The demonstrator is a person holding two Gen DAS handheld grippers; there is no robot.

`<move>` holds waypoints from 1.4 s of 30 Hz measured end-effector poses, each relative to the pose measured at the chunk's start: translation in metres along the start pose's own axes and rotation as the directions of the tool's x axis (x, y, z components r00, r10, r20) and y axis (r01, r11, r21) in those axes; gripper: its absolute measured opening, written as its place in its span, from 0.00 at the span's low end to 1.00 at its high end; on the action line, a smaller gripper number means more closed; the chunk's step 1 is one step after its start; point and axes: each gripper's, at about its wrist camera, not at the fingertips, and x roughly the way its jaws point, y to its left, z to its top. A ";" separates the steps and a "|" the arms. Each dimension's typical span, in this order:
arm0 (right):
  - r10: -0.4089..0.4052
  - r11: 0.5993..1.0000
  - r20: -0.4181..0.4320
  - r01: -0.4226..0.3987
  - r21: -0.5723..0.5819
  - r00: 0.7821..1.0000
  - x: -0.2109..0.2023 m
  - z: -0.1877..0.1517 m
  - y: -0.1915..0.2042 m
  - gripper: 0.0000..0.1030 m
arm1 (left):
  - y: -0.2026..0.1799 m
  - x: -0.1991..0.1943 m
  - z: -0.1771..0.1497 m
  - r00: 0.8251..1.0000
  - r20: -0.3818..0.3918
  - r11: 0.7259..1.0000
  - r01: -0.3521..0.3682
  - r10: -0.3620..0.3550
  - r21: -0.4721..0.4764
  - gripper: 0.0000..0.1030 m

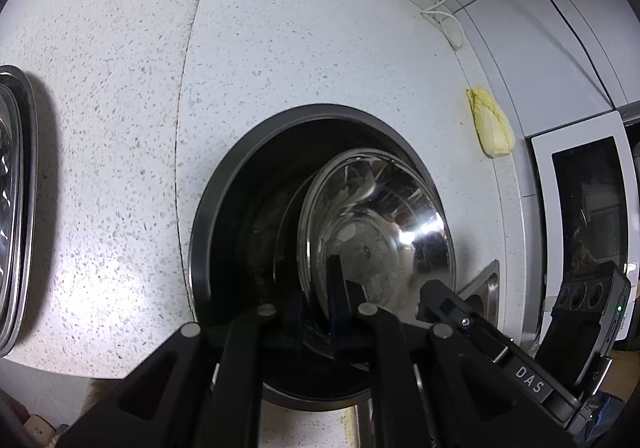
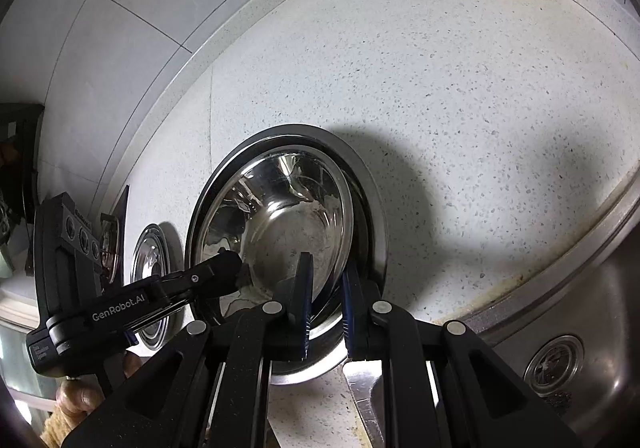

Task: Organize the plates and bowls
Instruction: 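Lift the second bowl with both tools and lower it into the nested bowls, then open the right tool, then the left tool, and withdraw both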

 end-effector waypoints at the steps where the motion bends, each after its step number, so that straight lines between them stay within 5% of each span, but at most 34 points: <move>1: -0.001 1.000 -0.002 0.001 0.000 1.000 0.001 0.001 0.000 0.12 | 0.000 0.001 0.000 1.000 0.000 1.000 -0.001 0.001 0.001 0.10; 27: -0.054 0.997 0.013 0.055 -0.057 0.998 0.005 -0.002 0.012 0.14 | 0.007 -0.006 0.006 0.999 0.028 0.997 -0.031 0.029 0.076 0.11; 31: -0.085 0.993 0.032 0.087 -0.076 0.996 0.000 -0.002 0.014 0.23 | 0.007 -0.007 0.006 0.999 0.032 0.997 -0.034 0.032 0.074 0.10; 42: -0.083 0.991 0.046 0.087 -0.097 0.995 -0.005 -0.005 0.022 0.24 | 0.005 -0.009 0.004 0.999 0.039 0.994 -0.042 0.038 0.099 0.11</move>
